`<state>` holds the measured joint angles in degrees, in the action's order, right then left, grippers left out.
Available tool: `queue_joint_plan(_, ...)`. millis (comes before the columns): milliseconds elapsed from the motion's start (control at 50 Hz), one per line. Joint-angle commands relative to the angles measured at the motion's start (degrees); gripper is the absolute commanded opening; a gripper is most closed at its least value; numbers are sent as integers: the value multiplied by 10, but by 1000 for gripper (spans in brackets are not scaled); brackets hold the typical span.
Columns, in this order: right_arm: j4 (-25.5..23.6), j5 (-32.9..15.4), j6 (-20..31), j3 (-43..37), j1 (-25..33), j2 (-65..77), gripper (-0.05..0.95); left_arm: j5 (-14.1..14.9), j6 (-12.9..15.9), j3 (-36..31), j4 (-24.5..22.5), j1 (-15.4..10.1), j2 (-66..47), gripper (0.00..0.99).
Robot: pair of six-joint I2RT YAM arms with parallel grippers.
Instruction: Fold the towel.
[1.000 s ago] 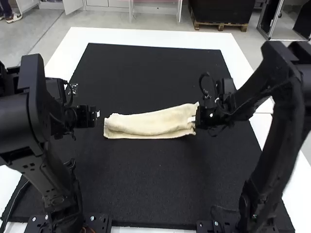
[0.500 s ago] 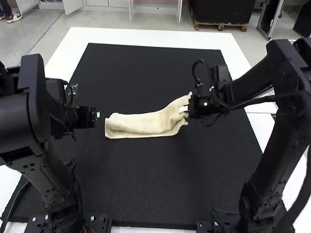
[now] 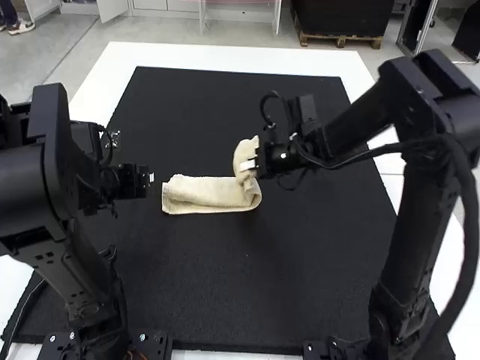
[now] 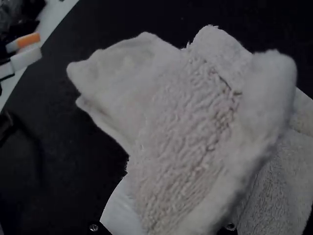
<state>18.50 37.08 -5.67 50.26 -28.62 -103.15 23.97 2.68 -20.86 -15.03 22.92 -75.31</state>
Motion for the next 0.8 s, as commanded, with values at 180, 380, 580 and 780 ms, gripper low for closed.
queue_joint_plan(180,11,11,-20,79,-62,-70,-23,-2,-3,-13,-4,6,13,970)
queue_joint_plan(380,15,10,-26,121,-91,-109,-23,-2,-4,-13,-6,6,13,969)
queue_joint_plan(580,14,10,-31,162,-112,-136,-23,-2,-3,-13,-4,6,13,969)
queue_joint_plan(780,14,11,-32,192,-126,-161,-23,-1,-3,-9,-3,6,24,969)
